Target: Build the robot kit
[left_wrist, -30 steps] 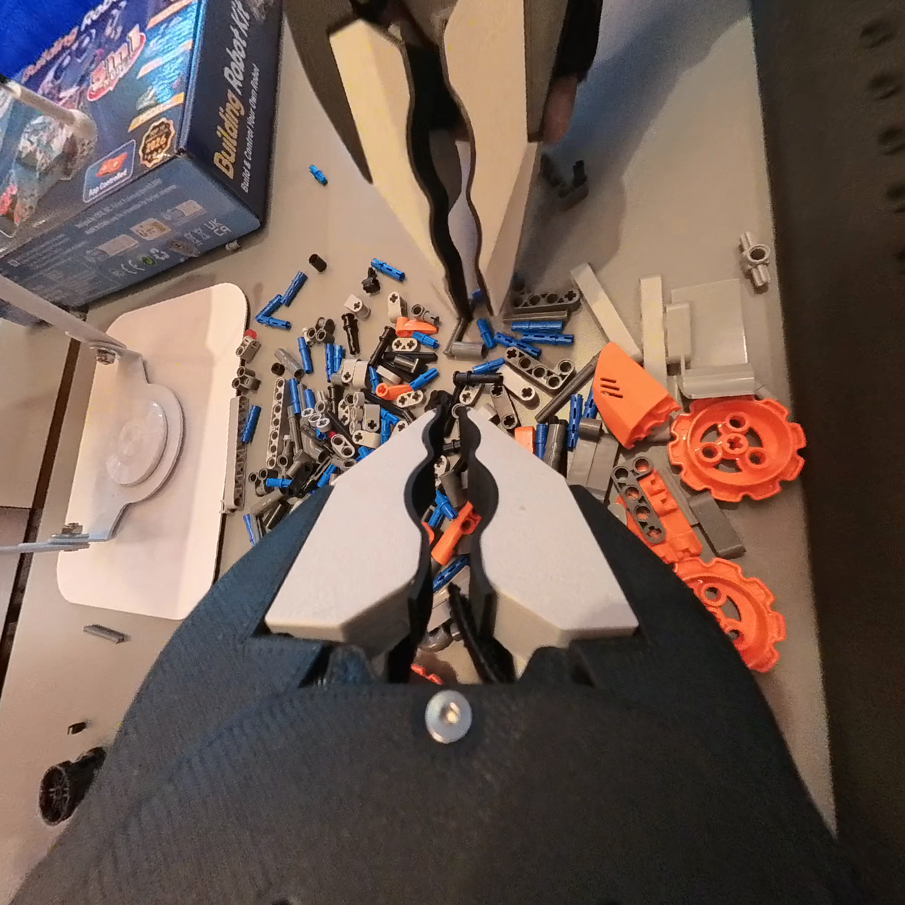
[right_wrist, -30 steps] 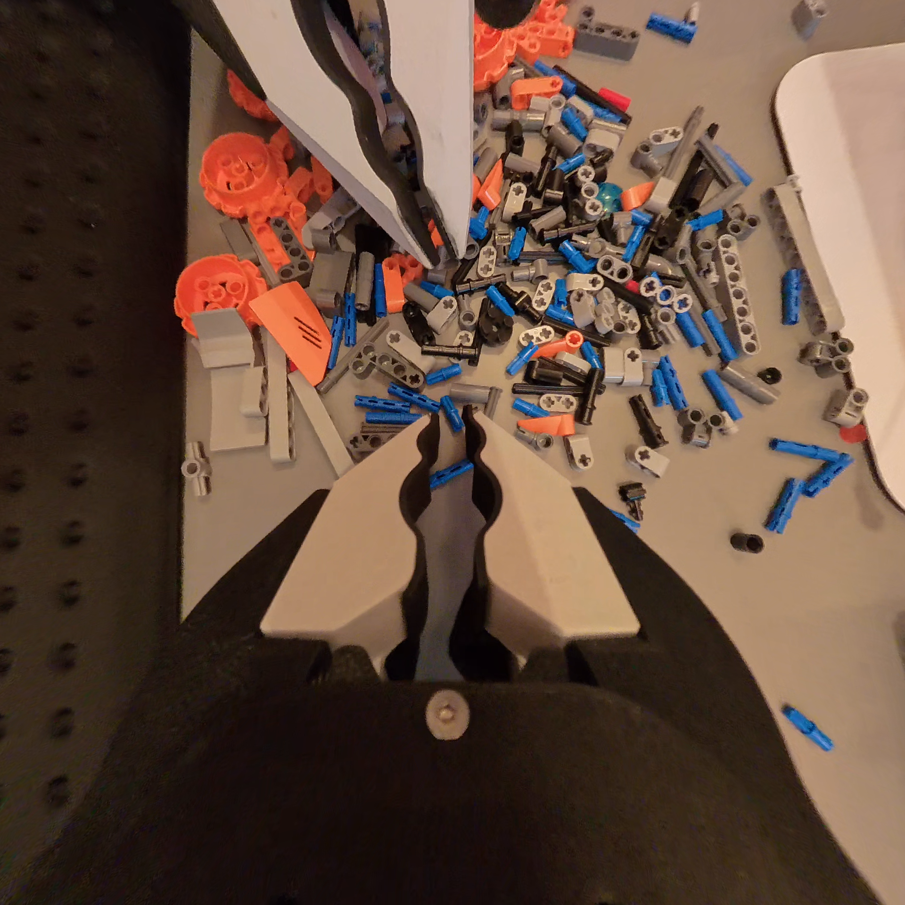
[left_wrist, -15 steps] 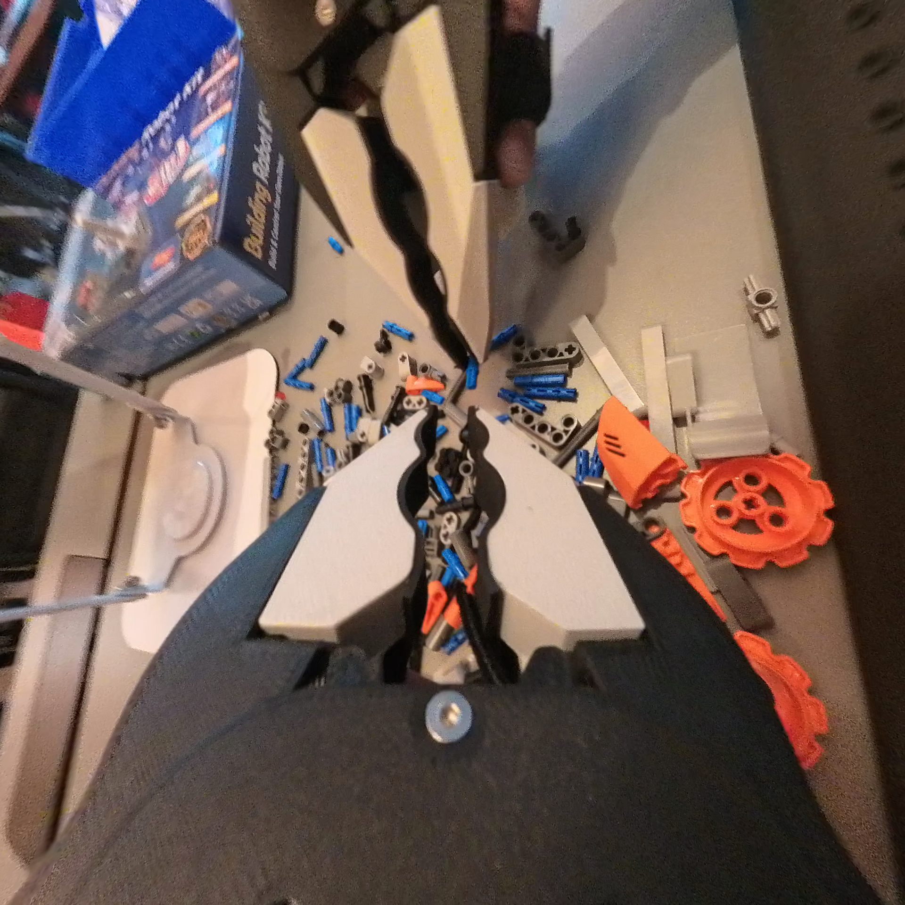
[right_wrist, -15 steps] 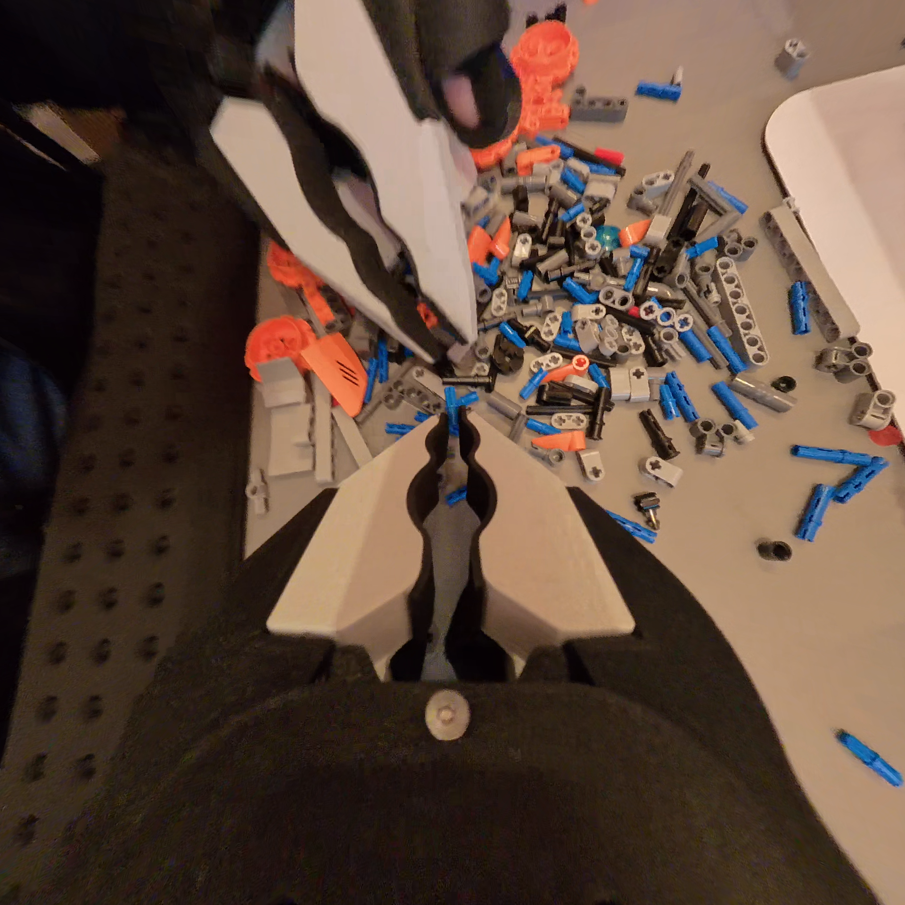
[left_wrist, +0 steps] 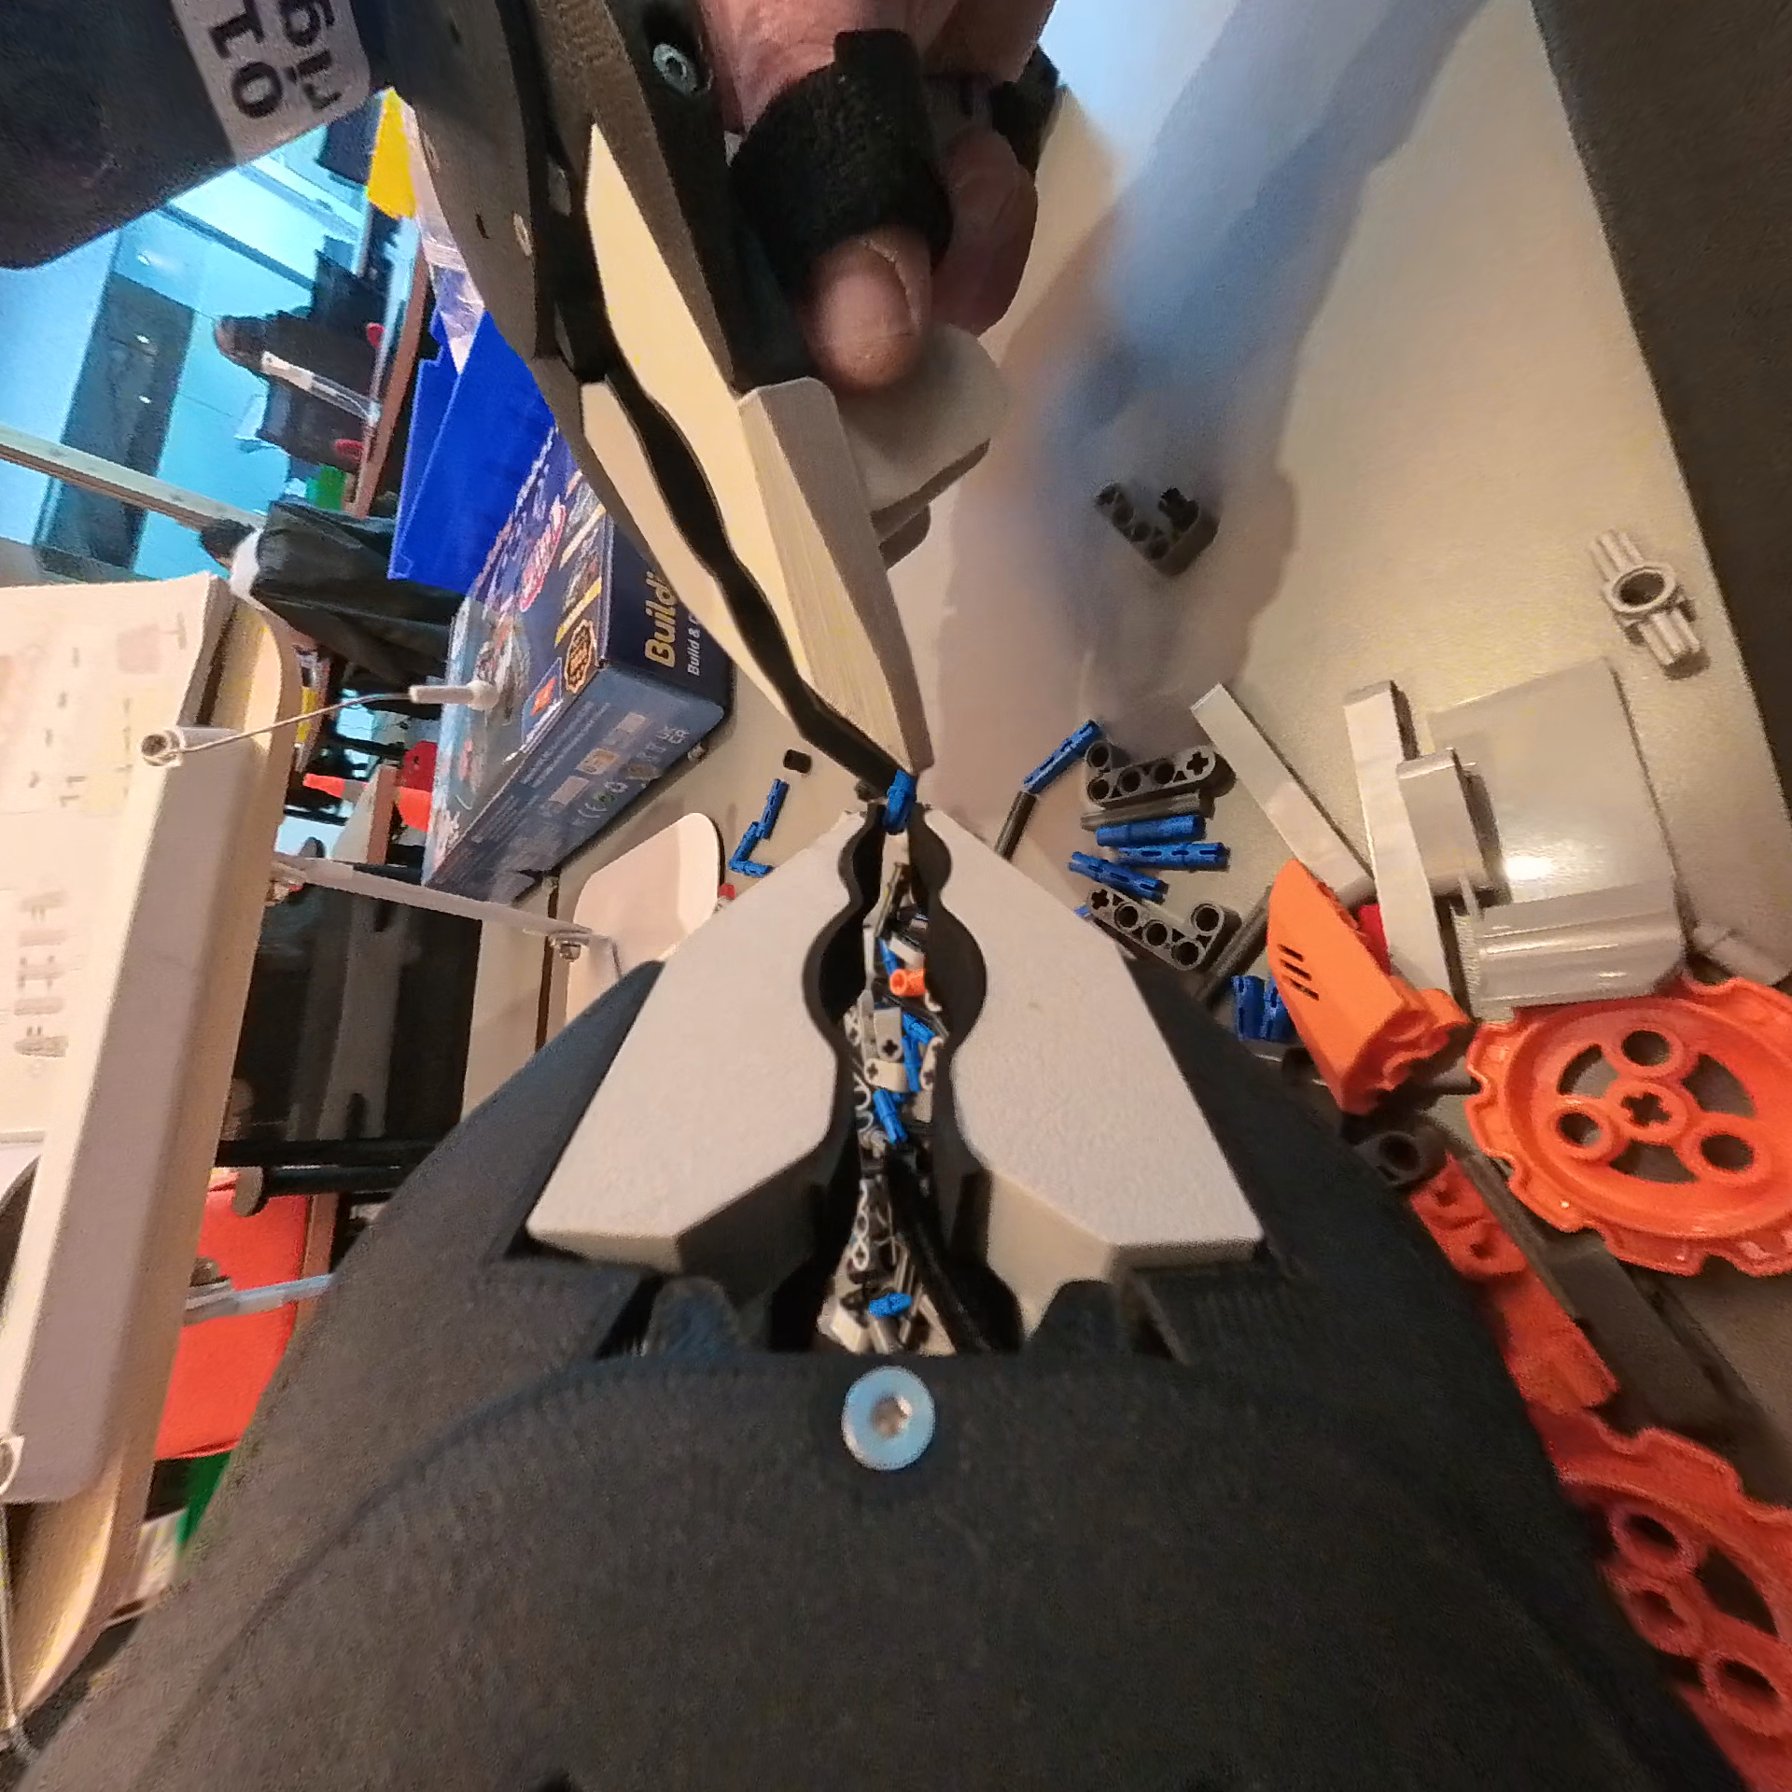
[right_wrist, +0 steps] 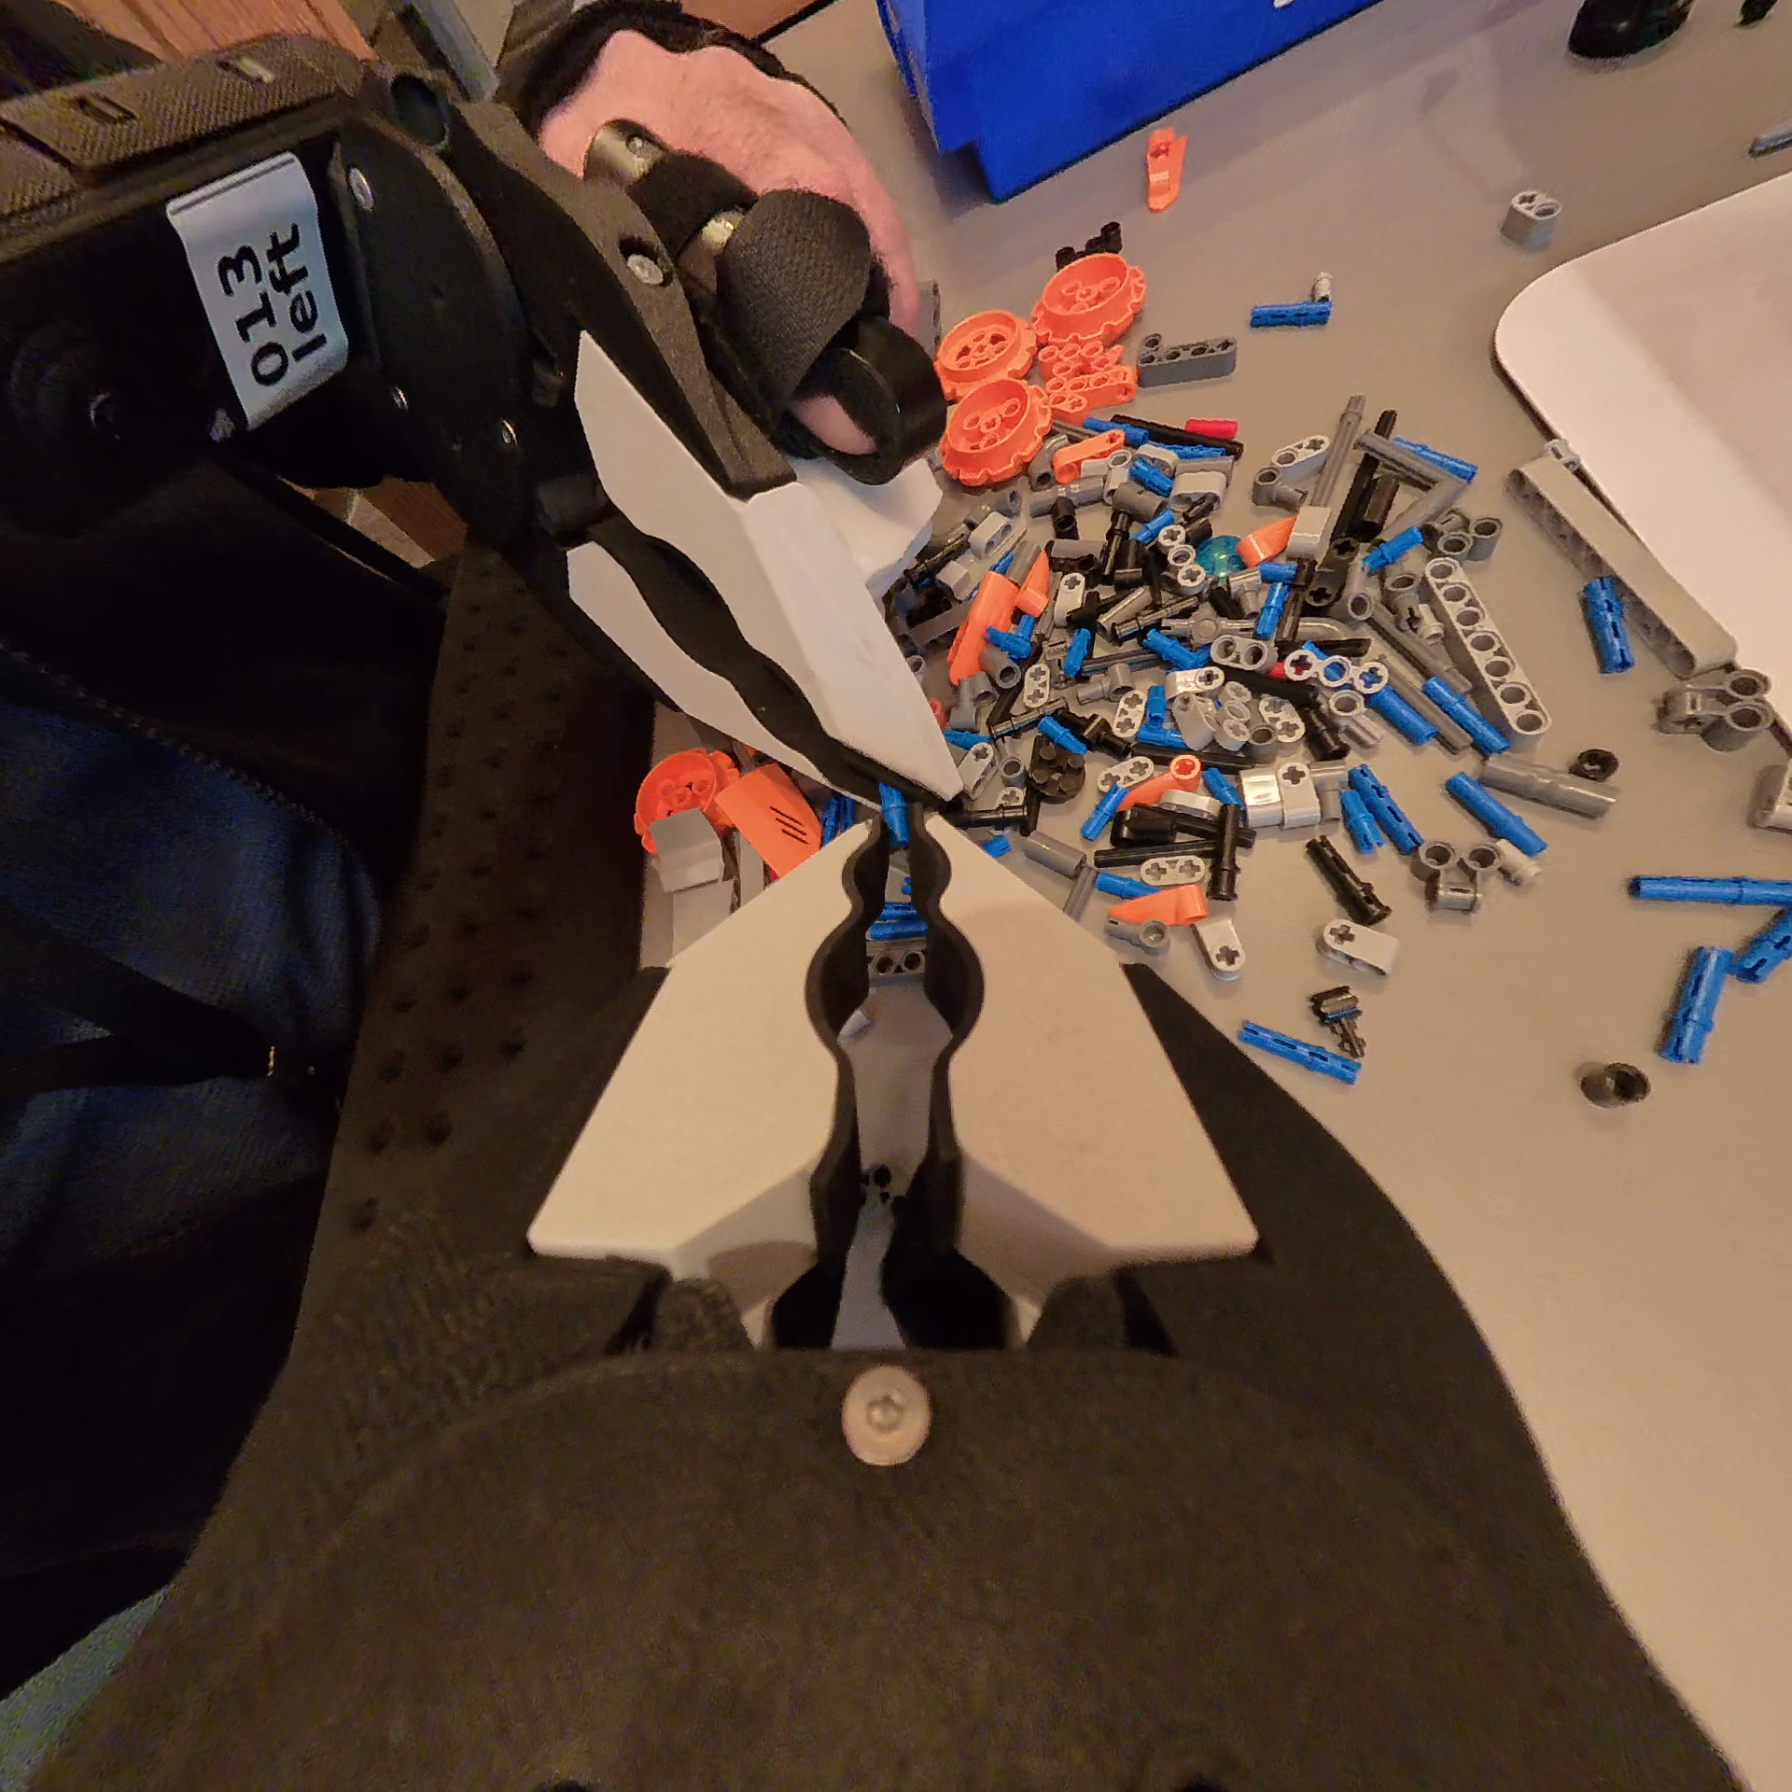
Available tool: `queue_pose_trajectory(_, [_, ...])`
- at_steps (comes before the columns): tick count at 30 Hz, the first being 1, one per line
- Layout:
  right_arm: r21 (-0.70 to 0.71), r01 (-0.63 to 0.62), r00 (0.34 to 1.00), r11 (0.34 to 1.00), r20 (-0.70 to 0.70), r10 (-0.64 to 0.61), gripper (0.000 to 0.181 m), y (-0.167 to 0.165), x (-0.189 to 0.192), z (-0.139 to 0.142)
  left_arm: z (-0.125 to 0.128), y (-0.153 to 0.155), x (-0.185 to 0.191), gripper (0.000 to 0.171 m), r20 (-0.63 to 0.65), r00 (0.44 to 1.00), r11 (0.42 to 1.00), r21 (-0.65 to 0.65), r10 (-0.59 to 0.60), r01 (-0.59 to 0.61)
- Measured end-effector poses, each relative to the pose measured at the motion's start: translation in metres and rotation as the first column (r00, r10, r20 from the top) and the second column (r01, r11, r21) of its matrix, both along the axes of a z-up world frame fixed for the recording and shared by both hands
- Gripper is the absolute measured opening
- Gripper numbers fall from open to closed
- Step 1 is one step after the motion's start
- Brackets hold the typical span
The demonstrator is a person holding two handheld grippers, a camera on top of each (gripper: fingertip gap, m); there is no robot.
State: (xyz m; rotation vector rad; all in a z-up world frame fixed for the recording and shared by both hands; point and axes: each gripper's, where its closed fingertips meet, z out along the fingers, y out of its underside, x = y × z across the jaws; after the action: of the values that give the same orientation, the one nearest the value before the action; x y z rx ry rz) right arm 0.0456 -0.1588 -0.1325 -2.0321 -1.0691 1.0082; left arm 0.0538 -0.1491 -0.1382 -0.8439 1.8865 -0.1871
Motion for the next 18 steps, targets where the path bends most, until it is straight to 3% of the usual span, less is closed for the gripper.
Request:
queue_pose_trajectory(11, [0.045,0.090,0.973,0.995,-0.215,-0.078,0.004,0.007,0.002,0.030,0.028,0.004,0.006,0.001,0.171,0.983,0.991,-0.127,0.064,-0.043])
queue_pose_trajectory(18, [0.008,0.126,0.940,0.992,-0.320,-0.117,0.003,0.007,0.003,0.040,0.035,0.005,0.008,0.002,0.197,0.977,0.995,-0.075,0.081,-0.067])
